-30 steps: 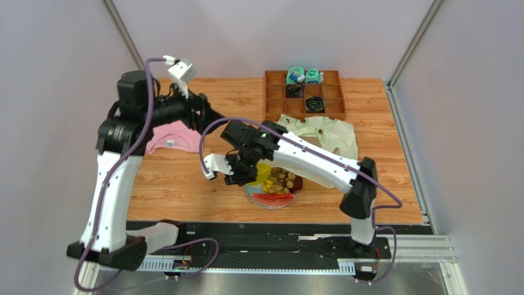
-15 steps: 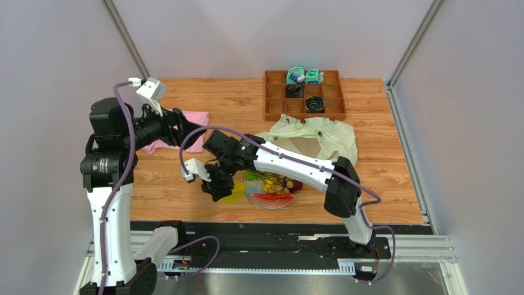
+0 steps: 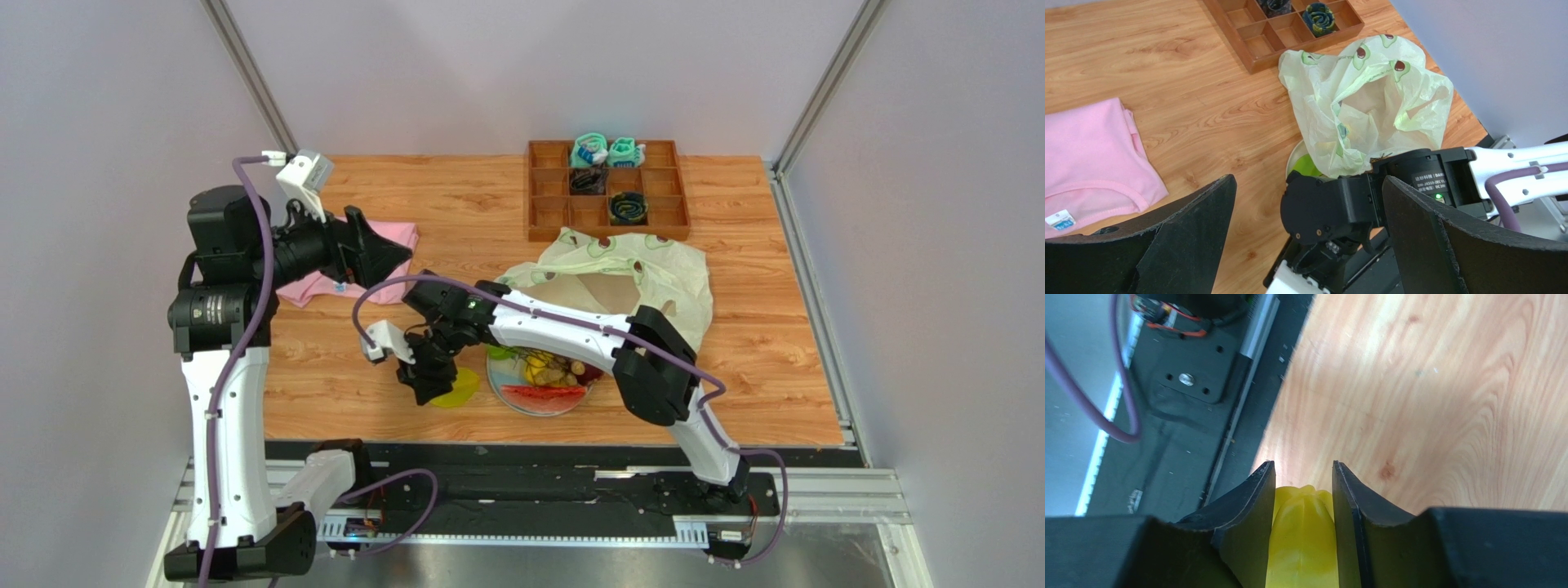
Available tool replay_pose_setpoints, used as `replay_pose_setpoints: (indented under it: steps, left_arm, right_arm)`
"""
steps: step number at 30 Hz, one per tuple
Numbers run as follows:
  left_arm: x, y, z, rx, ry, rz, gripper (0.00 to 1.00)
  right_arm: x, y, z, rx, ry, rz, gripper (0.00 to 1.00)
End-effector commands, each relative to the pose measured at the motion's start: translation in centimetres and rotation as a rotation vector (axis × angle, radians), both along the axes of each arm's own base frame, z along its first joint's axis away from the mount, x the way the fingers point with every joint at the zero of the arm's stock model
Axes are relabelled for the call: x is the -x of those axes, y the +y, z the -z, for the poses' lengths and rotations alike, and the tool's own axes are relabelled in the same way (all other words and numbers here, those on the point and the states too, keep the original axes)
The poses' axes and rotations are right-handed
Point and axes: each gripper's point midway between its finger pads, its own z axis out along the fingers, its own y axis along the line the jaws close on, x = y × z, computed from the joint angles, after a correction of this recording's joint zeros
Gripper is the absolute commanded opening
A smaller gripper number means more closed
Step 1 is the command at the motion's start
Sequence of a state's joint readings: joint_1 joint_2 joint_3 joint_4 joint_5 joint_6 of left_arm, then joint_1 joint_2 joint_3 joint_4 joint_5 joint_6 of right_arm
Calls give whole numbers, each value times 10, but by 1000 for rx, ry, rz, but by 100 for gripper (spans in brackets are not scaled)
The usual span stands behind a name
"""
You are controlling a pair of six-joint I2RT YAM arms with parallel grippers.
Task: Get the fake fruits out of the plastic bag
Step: Place the fake fruit on the plate.
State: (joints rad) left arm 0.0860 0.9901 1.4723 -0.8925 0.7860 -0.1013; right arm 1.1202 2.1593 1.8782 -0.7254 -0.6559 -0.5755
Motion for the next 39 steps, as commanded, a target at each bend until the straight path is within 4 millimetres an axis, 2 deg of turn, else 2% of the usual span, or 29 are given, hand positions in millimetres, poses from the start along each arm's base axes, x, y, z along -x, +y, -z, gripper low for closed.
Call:
replay_pose_setpoints:
  steps: [1, 6, 13, 27, 37, 39]
  left_arm:
    - [1, -4, -5, 16, -16, 34, 97]
    - [-1, -7, -1, 28, 2, 53, 96]
    - [-2, -9, -2, 46, 8, 71, 96]
    - [4, -13, -6, 69, -2, 91, 96]
    - [7, -16, -8, 83, -7, 106, 96]
    - [7, -17, -8, 85, -6, 107, 95]
  right_arm:
    - [-31, -3, 17, -6, -5, 58, 0]
    - [-50, -14, 24, 22, -29, 104, 0]
    - [-42, -41, 43, 132, -5, 101, 0]
    - [-56, -59, 60, 231, -39, 241, 0]
    - [-58, -68, 58, 242, -73, 254, 0]
    - [-58, -68, 58, 240, -70, 262, 4]
